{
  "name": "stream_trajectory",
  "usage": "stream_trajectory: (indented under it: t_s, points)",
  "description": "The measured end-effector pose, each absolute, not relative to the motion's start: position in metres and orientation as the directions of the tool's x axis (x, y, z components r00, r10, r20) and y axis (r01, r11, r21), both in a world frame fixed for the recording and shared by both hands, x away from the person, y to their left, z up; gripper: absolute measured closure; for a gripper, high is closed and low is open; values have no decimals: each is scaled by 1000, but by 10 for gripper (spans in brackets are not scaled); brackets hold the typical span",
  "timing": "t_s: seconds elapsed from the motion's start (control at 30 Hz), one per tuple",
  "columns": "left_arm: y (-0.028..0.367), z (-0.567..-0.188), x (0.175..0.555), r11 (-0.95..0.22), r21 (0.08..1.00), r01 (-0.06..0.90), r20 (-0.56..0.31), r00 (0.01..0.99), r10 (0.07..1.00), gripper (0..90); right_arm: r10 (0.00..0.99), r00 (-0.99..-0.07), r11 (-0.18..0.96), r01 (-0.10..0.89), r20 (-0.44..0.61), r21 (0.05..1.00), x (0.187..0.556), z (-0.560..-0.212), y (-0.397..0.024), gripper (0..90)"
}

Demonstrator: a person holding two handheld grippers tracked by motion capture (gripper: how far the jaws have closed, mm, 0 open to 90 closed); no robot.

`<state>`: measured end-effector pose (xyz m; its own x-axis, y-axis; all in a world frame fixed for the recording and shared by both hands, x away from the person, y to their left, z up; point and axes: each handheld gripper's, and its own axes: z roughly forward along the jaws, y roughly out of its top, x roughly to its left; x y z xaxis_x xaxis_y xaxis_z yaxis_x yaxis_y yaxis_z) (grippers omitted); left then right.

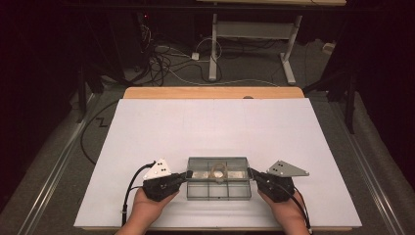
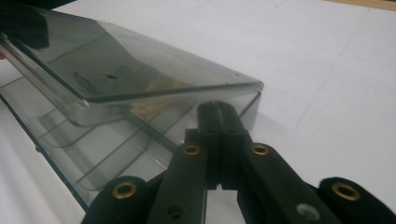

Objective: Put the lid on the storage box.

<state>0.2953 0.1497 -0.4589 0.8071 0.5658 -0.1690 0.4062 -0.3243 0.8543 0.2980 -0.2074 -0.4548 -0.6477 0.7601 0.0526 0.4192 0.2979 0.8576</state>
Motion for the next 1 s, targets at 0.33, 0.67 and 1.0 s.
stream_trajectory:
  t_s: [0.33, 0.67, 1.0]
  points:
    - [148, -459, 289, -352, 843, 408, -154, 809, 567, 881, 797, -603, 336, 465, 15, 819, 295, -464, -228, 897]
    - [151, -464, 280, -372, 841, 394, -130, 813, 567, 880, 804, -594, 379, 519, 4, 766, 288, -472, -242, 616]
    - [153, -465, 271, -387, 840, 379, -110, 819, 563, 880, 817, -576, 374, 573, 34, 729, 286, -481, -246, 147]
